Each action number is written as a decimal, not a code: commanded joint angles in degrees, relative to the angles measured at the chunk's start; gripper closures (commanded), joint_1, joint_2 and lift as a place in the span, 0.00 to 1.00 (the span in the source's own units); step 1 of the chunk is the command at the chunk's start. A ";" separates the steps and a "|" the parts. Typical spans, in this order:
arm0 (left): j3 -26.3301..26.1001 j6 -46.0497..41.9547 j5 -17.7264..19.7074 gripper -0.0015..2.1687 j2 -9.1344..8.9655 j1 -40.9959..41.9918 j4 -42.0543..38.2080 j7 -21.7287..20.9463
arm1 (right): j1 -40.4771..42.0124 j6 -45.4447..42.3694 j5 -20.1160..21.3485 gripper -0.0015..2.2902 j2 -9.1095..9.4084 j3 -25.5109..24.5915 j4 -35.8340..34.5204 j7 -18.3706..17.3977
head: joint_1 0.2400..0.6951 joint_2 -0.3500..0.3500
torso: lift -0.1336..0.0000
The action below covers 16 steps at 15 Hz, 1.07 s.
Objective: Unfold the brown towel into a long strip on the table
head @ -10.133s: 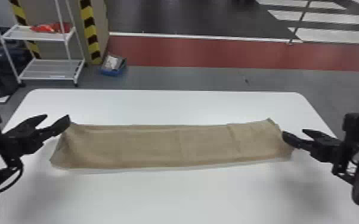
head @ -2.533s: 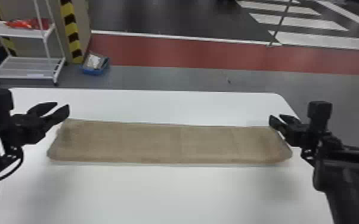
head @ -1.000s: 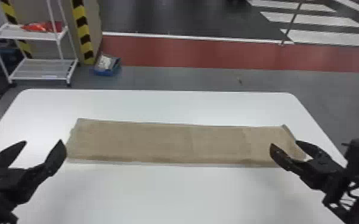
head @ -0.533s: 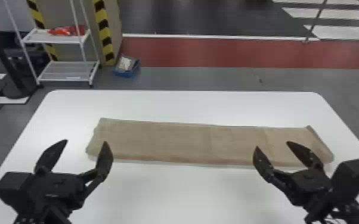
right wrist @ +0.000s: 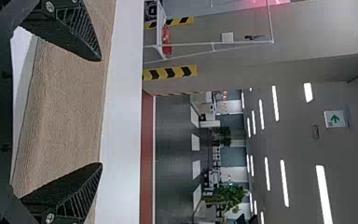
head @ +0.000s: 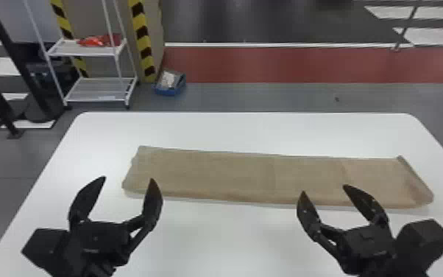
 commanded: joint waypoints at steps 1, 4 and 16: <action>-1.26 -0.24 -2.55 0.02 0.04 1.16 -0.99 1.42 | 1.82 -0.47 1.24 0.04 0.14 2.57 -2.14 0.01 | 1.00 0.56 | 0.13; -1.43 -0.24 -2.55 0.02 0.22 2.30 -2.39 1.42 | 3.75 -2.23 2.30 0.04 0.14 3.89 -3.81 -0.25 | 1.00 0.60 | 0.13; -2.58 -0.24 -2.55 0.02 0.31 3.97 -4.41 1.42 | 8.50 -6.62 -0.25 0.04 0.14 1.60 -6.00 -2.72 | 1.00 0.56 | 0.13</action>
